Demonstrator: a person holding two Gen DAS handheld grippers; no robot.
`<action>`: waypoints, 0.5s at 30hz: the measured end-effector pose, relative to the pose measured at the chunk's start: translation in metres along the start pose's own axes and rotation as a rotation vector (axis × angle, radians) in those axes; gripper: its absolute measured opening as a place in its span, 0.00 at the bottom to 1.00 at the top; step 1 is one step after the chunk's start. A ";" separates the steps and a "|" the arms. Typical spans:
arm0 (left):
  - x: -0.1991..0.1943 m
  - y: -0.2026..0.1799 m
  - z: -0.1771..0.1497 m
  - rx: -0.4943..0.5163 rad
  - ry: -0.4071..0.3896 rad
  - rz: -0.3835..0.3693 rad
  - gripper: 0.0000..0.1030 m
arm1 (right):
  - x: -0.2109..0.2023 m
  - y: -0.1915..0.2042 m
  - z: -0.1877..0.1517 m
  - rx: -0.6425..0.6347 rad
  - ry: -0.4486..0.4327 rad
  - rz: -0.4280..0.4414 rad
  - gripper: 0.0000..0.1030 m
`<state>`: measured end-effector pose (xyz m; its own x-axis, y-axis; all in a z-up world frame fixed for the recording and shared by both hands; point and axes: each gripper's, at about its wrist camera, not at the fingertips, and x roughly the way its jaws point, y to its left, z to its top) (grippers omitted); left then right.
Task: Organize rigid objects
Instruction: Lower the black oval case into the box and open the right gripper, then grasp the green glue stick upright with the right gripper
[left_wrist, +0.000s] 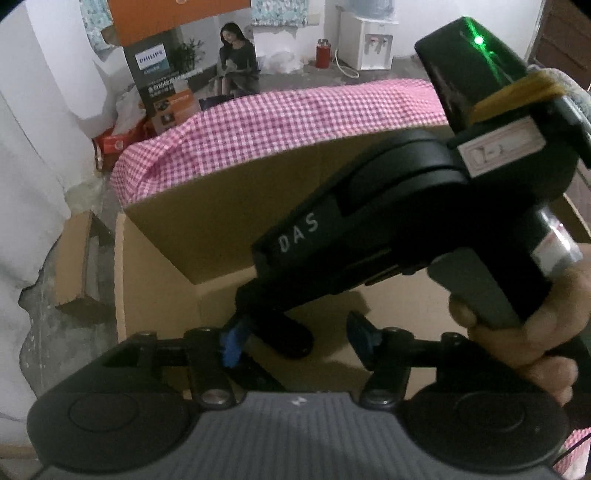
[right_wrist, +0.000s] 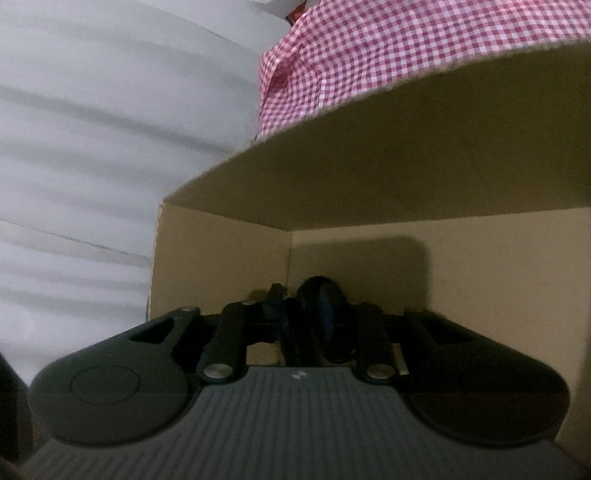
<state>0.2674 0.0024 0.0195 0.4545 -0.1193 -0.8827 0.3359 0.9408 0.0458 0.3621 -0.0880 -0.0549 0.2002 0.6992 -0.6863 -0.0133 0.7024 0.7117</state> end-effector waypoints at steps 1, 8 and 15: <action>-0.001 0.000 0.001 -0.002 -0.007 -0.004 0.60 | -0.003 0.001 0.000 -0.005 -0.010 0.000 0.28; -0.036 -0.004 -0.002 -0.012 -0.117 -0.025 0.70 | -0.042 0.012 -0.012 -0.042 -0.086 0.023 0.34; -0.096 -0.015 -0.019 0.011 -0.266 -0.022 0.74 | -0.108 0.029 -0.046 -0.117 -0.209 0.075 0.35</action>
<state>0.2028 0.0056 0.0950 0.6473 -0.2202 -0.7298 0.3566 0.9336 0.0346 0.2952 -0.1372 0.0334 0.3927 0.7153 -0.5780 -0.1461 0.6690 0.7287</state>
